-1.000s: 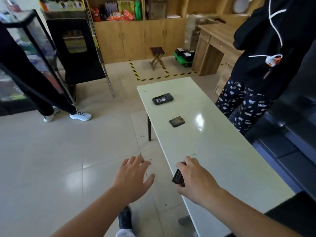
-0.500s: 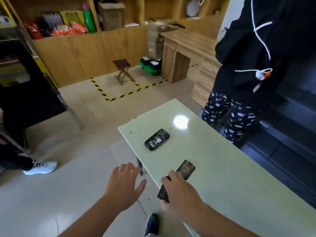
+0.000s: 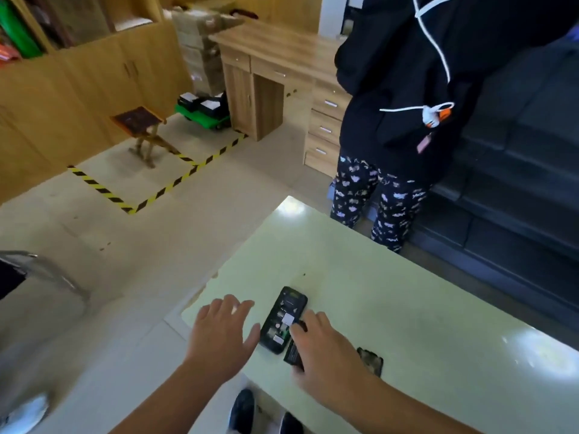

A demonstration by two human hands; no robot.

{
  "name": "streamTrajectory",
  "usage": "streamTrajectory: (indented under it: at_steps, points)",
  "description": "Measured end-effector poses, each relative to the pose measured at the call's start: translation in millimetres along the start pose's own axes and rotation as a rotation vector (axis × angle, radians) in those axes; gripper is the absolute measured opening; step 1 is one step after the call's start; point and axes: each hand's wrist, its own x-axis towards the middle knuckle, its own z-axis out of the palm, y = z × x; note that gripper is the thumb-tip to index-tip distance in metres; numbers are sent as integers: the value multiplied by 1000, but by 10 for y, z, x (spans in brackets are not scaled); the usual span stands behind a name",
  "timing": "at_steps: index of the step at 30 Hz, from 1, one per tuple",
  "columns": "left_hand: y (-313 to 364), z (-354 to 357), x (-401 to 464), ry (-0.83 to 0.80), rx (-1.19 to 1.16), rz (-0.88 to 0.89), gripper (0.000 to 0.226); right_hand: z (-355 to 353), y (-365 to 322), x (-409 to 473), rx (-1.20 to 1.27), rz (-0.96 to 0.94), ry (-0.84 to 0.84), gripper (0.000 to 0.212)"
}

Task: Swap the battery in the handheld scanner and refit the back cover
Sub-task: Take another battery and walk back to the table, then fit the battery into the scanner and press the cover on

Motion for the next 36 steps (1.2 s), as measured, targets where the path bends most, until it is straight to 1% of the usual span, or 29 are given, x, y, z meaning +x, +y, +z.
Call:
streamTrajectory:
  at_steps: [4, 6, 9, 12, 14, 16, 20, 21, 22, 24, 26, 28, 31, 33, 35, 36]
  points:
    - [78, 197, 590, -132, 56, 75, 65, -23, 6, 284, 1, 183, -23, 40]
    - [214, 355, 845, -174, 26, 92, 67, 9, 27, 394, 10, 246, 13, 41]
    - [489, 682, 1017, -245, -30, 97, 67, 65, 64, 484, 86, 349, 16, 45]
    - [715, 974, 1035, -297, -65, 26, 78, 162, 82, 504, 110, 399, -43, 39]
    - [775, 1112, 1048, -285, -79, -62, 87, 146, 95, 492, 109, 440, -51, 48]
    - [794, 1190, 1071, -282, -95, -126, 89, 153, 104, 466, 104, 459, -52, 58]
    - [773, 1125, 1180, -366, -236, -204, 94, 151, 146, 392, 115, 471, -30, 54]
    - [740, 1116, 1211, -396, -318, -224, 94, 98, 158, 379, 123, 468, -27, 52]
    - [702, 1082, 1234, -431, -457, -251, 91, 46, 170, 368, 142, 466, -32, 50]
    - [612, 972, 1247, -527, -779, -278, 76, -43, 196, 333, 169, 447, -32, 49]
    - [546, 793, 1204, -617, -998, -218, 62, -162, 203, 247, 198, 407, 15, 51]
    - [527, 561, 1120, -729, -1195, -199, 52, -260, 192, 161, 215, 359, 54, 55]
    - [544, 256, 1007, -901, -1469, -241, 49, -318, 164, 41, 252, 296, 97, 62]
    - [585, 114, 979, -1028, -1658, -306, 47, -304, 167, -10, 283, 261, 142, 65]
    - [629, -20, 963, -1155, -1861, -385, 45, -291, 165, -63, 316, 222, 199, 60]
    - [644, -66, 971, -1198, -1947, -425, 52, -275, 168, -87, 325, 199, 224, 56]
